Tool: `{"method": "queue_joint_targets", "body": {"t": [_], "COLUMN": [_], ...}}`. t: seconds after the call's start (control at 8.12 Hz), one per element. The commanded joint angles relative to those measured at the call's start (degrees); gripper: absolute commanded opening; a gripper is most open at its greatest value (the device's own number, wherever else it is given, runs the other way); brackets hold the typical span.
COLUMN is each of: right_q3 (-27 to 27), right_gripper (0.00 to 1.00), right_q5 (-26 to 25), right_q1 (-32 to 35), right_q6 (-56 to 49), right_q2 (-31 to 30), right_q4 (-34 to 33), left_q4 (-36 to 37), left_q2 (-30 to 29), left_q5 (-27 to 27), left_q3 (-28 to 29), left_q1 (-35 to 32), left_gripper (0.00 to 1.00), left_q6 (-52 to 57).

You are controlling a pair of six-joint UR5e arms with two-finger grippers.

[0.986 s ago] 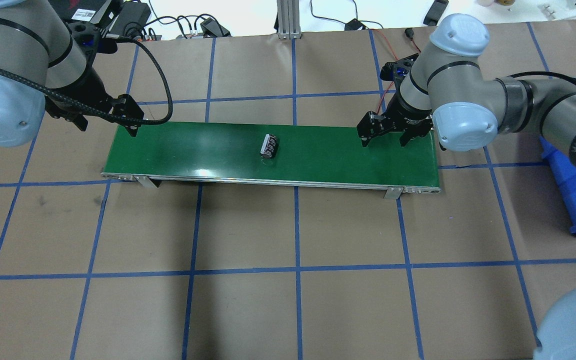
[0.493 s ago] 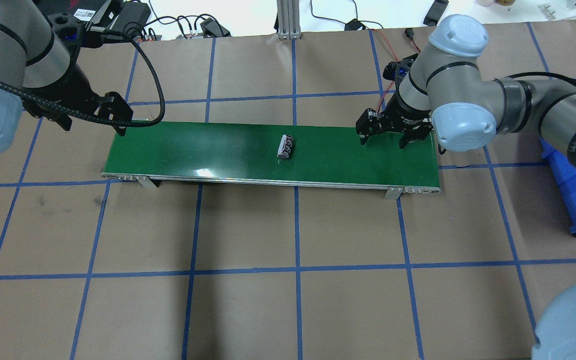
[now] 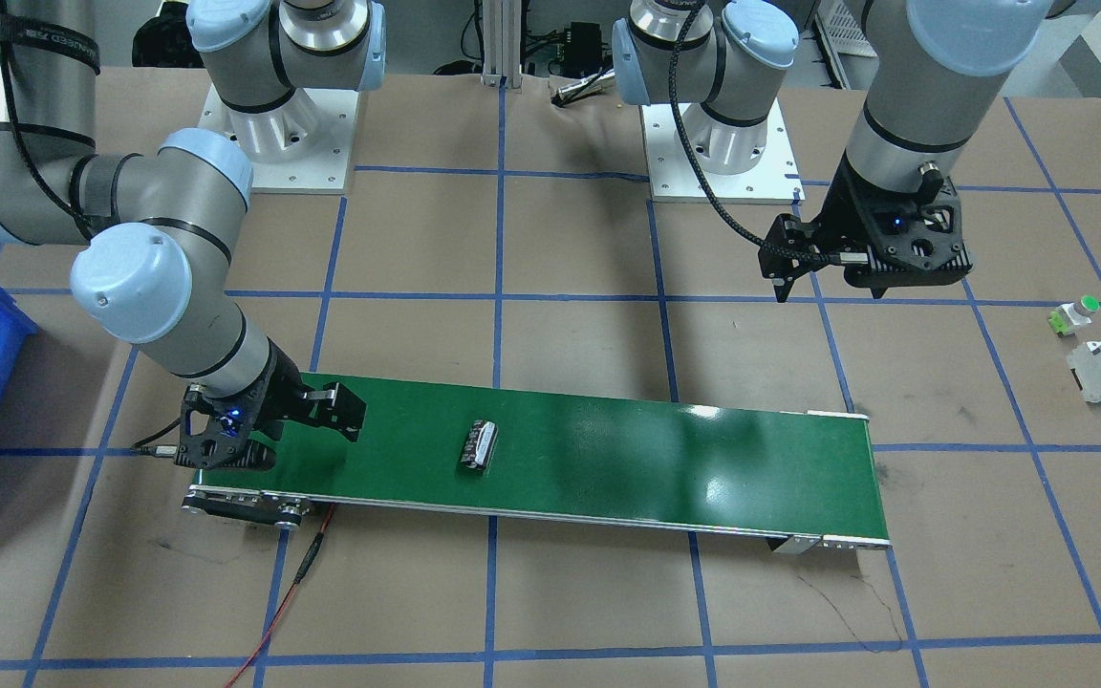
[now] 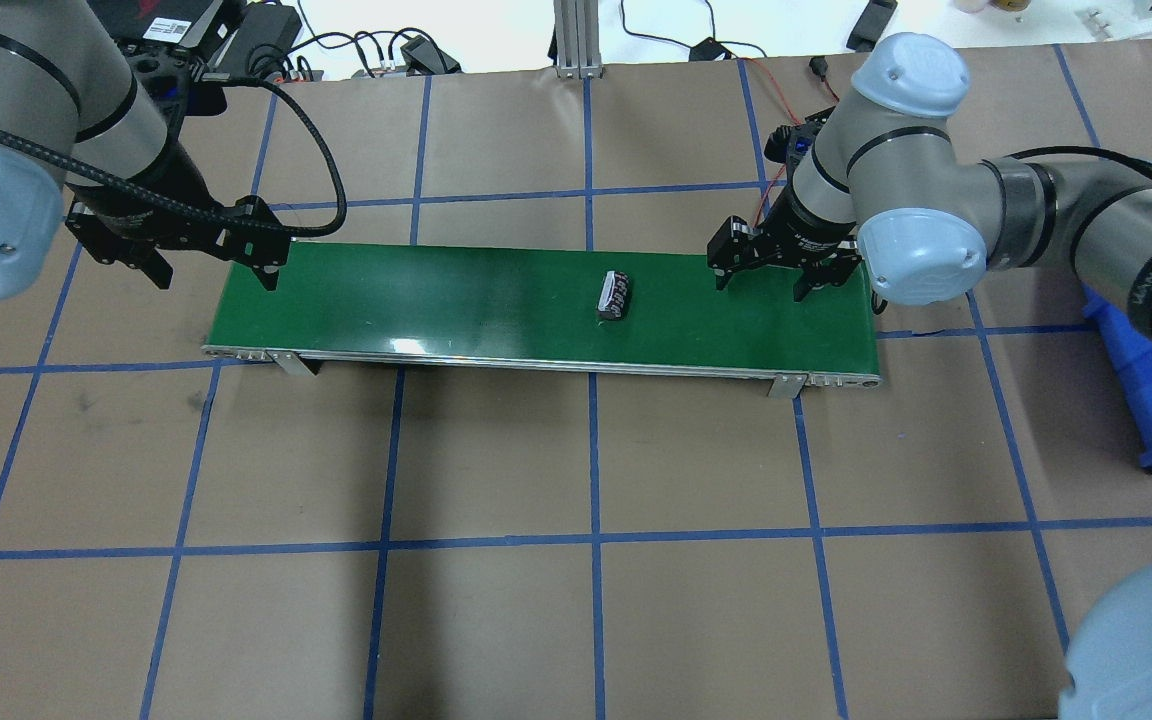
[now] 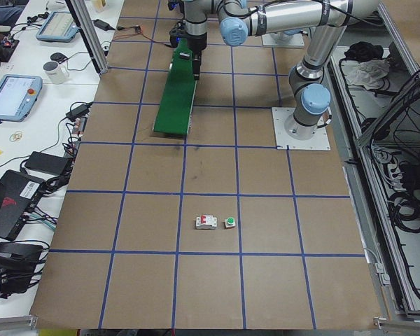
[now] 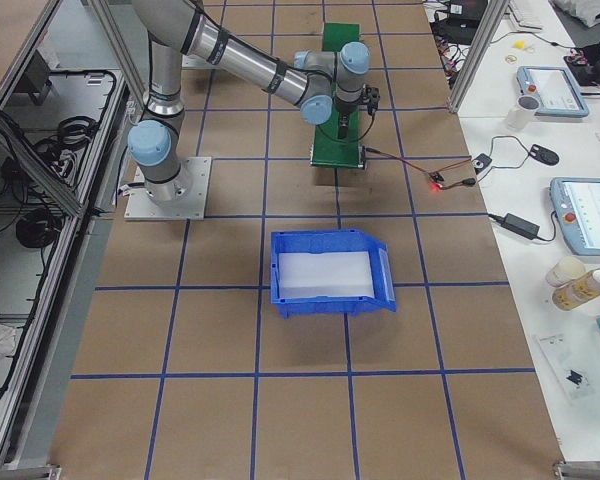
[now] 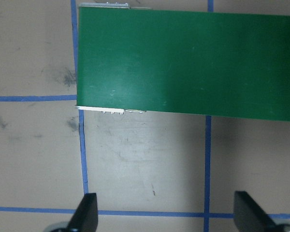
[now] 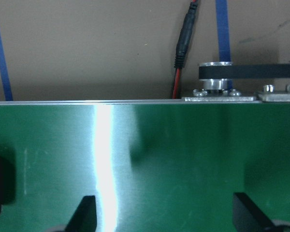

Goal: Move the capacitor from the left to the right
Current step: 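Close the right gripper on the capacitor on the belt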

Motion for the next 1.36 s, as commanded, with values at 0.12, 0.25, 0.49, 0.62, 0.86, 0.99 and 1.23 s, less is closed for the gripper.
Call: {"method": "queue_joint_targets", "body": {"t": [0.12,0.25,0.49,0.62,0.86,0.99,1.23], "right_q3": [-0.1,-0.1,-0.1,-0.1,-0.3,-0.4,-0.4], "right_gripper": [1.0,1.0,1.0,1.0,1.0,0.98,0.49], "right_q5": [0.1,0.0,-0.1,-0.5,-1.6,-3.7,-9.7], "right_q1": [4.7,5.9,6.1,6.1,6.0,6.0,6.0], "right_q6": [7.2,10.0,10.4,10.3,9.9,9.9,9.4], "right_q2": [0.1,0.1,0.2,0.3,1.6,2.2,2.4], "right_q4": [-0.9,-1.4,-1.8,-1.7,-2.1,-2.7,-2.9], "left_q4": [-1.8,-1.9,-1.8,-1.9,-5.7,-10.8,-11.6], "left_q2": [-0.9,-0.7,-0.7,-0.3,3.4,6.0,6.1], "left_q5": [-1.1,-1.3,-2.5,-3.5,-3.0,-2.7,-2.6], "left_q3": [0.1,-0.2,0.1,0.3,0.4,0.4,-0.1], "left_q1": [0.0,0.1,-0.2,-0.2,-0.3,-0.3,-0.3], "left_gripper": [1.0,1.0,1.0,1.0,1.0,1.0,1.0], "left_q6": [-0.1,0.8,-1.0,-0.7,-1.2,-1.0,0.0]}}
